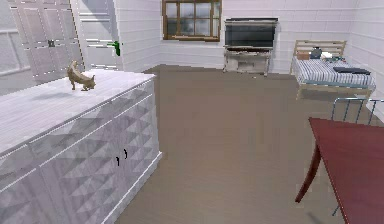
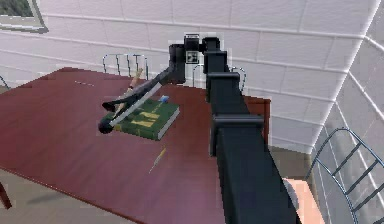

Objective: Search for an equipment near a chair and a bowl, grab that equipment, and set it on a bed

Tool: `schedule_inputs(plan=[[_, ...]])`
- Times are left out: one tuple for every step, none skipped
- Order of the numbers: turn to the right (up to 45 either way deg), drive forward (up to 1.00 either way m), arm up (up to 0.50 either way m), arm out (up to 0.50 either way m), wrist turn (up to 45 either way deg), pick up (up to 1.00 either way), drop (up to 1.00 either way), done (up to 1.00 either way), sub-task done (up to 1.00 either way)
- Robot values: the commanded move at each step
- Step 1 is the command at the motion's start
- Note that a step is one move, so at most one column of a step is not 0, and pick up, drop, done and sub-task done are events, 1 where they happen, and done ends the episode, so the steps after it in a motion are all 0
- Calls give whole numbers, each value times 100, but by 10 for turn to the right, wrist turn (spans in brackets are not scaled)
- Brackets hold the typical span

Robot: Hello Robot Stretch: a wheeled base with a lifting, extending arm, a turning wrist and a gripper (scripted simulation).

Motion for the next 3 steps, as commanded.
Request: schedule_inputs(plan=[[0,0,0,0,-240,0,0,0,0],[0,0,0,-40,0,0,0,0,0],[-450,0,0,0,0,0,0,0,0]])
